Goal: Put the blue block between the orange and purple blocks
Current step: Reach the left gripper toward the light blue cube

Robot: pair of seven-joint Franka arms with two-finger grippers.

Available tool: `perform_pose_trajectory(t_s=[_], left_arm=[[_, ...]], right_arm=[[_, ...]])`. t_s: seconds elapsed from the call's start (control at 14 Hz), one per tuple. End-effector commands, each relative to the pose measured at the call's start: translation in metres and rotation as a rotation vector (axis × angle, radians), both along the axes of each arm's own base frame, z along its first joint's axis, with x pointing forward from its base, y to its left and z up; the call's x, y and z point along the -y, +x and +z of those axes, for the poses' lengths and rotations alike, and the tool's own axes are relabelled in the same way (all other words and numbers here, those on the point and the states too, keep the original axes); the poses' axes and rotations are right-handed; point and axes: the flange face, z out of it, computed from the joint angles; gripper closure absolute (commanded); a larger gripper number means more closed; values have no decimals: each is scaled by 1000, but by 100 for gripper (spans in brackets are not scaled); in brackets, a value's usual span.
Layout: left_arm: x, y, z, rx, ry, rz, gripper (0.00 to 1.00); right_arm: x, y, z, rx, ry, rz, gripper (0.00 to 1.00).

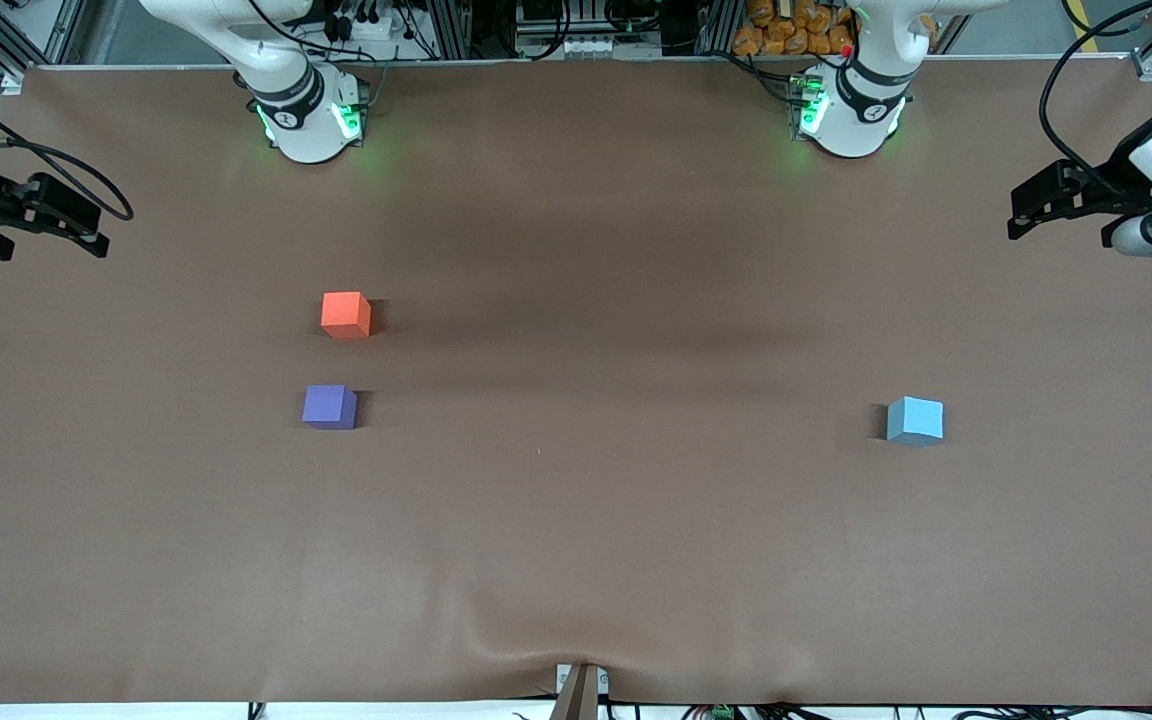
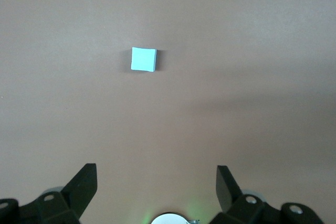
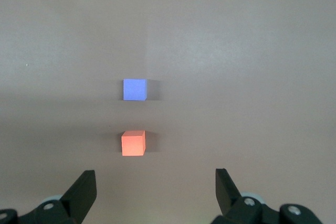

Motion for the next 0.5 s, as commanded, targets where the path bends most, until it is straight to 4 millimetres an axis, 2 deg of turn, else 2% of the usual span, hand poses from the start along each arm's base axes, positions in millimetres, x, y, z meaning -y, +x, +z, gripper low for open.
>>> perform_pose_trajectory(t_s=[0.0, 0.29, 0.43], left_arm=[[-4, 0, 7, 15, 12, -13, 0], [-7, 3, 2, 6, 11, -4, 0], [-9, 17, -17, -23, 17, 16, 0]], right_arm=[[1, 0, 3, 5, -2, 7, 0], [1, 0, 3, 5, -2, 7, 0], [1, 0, 3, 3, 0, 7, 0]])
